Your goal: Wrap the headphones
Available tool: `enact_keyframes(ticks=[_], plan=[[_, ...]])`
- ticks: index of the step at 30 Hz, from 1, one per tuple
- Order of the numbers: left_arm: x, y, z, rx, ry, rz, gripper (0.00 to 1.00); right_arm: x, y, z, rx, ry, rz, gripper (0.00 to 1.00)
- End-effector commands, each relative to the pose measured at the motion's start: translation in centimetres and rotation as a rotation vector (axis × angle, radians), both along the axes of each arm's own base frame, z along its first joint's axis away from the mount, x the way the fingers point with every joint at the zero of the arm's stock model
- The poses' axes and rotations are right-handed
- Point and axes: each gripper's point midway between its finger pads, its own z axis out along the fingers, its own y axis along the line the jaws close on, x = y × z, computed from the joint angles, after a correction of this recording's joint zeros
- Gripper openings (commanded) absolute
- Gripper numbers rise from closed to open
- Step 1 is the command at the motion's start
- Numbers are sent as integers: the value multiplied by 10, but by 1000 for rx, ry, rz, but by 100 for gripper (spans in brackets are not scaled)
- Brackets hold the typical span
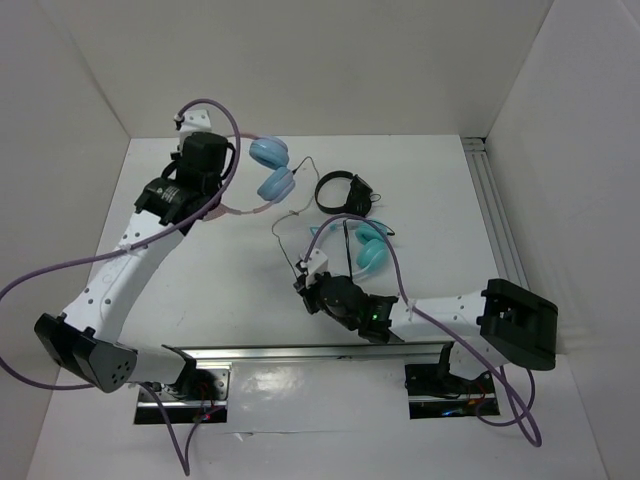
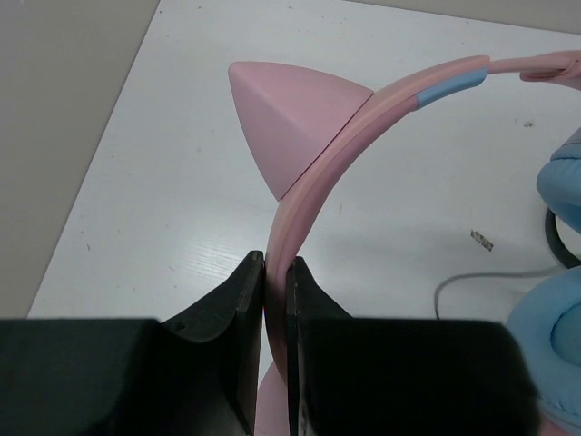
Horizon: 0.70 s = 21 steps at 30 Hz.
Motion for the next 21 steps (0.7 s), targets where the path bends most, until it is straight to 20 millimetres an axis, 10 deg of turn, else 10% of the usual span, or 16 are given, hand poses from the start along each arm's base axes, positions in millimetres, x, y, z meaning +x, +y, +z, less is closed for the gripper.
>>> enact_keyframes(ticks=[1, 4, 9, 14, 21], plan=[[6, -14, 44, -206, -126, -43, 0, 9, -14, 6, -30, -36, -92, 0], [-12, -1, 67, -242, -164, -5, 0, 29, -30, -7, -87, 16, -187, 6], [-57, 40, 96, -234, -213, 91, 0, 19, -34, 20, -21, -16, -165, 91], [-95, 51, 118, -223, -234, 45, 0, 14, -63, 92, 160, -150, -156, 100], [-125, 39, 121, -291, -211, -73, 0, 68, -69, 132, 245, -206, -93, 100]])
